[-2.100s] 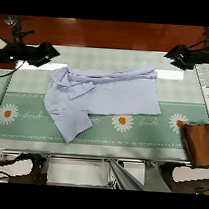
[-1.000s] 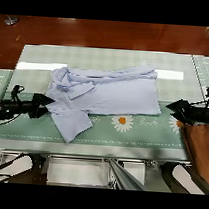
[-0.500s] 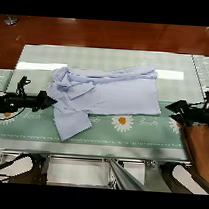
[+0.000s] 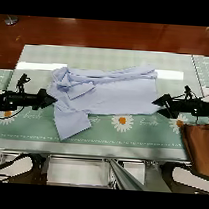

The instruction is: Fold the shirts.

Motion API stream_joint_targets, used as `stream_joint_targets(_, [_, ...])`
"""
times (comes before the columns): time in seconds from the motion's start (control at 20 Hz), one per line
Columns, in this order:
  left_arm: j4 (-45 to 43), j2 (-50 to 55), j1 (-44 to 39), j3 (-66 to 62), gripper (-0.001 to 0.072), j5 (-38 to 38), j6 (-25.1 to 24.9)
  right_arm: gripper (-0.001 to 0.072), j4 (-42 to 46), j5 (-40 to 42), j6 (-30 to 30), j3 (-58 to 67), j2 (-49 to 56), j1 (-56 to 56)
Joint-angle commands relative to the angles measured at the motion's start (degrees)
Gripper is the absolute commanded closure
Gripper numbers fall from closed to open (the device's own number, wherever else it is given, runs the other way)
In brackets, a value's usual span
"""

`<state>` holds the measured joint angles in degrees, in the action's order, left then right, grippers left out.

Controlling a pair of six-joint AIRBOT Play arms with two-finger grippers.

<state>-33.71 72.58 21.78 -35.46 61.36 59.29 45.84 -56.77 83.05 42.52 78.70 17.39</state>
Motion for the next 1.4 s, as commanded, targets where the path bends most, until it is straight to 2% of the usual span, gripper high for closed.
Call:
stream_joint_targets(0.0, [2.1, 0.0, 0.0, -0.1, 0.0681, -0.1, -0.1, 0.0117, 1.2, 1.2, 3.1, 7.9, 7.0, -5.6])
stream_joint_targets(0.05, [3.3, 0.0, 0.0, -0.1, 0.0681, -0.3, -0.1, 0.0358, 2.3, 0.3, 3.1, 10.4, 8.6, -7.5])
stream_joint_targets(0.1, [4.9, 0.0, 0.0, -0.3, 0.0681, -0.3, -0.1, 0.0685, 4.0, -1.4, 2.3, 12.8, 9.8, -9.0])
stream_joint_targets(0.2, [7.6, -0.7, 0.0, -3.3, 0.0681, 1.4, -0.1, 0.0688, 7.9, -6.5, 2.6, 19.0, 10.1, -10.4])
stream_joint_targets(0.3, [14.6, -2.9, 0.1, -10.1, 0.0681, 3.3, -0.1, 0.0688, 9.4, -12.1, 2.8, 28.9, 8.3, -10.4])
stream_joint_targets(0.4, [23.5, -5.1, 0.0, -20.6, 0.0682, 3.7, -0.1, 0.0688, 11.9, -15.0, 4.1, 42.9, 5.8, -10.2])
stream_joint_targets(0.5, [25.0, -6.0, 0.0, -34.2, 0.0682, 3.8, 0.0, 0.0688, 16.0, -16.4, 4.5, 58.9, 3.6, -10.2])
stream_joint_targets(0.55, [23.1, -6.1, 0.1, -41.3, 0.0682, 3.8, 1.7, 0.0689, 18.5, -17.1, 5.1, 65.3, 2.3, -10.2])
stream_joint_targets(0.65, [13.1, -6.4, 1.0, -54.3, 0.0683, 3.8, 9.1, 0.0688, 21.9, -17.5, 6.5, 74.7, -1.6, -10.3])
stream_joint_targets(0.8, [-8.0, -9.8, 1.7, -69.4, 0.0682, 4.0, 20.3, 0.0688, 24.3, -17.2, 6.0, 76.7, -11.8, -10.2])
stream_joint_targets(0.9, [-19.1, -13.7, 1.9, -75.2, 0.0683, 5.6, 24.2, 0.0688, 26.8, -20.4, 5.2, 76.7, -18.5, -10.3])
stream_joint_targets(1.1, [-30.8, -25.4, 1.9, -77.6, 0.0682, 8.1, 24.6, 0.0687, 32.3, -25.5, 4.8, 76.6, -29.6, -10.3])
stream_joint_targets(1.35, [-36.5, -37.0, 0.1, -77.5, 0.0682, 11.3, 24.6, 0.0687, 34.0, -32.0, 5.8, 76.5, -36.9, -10.3])
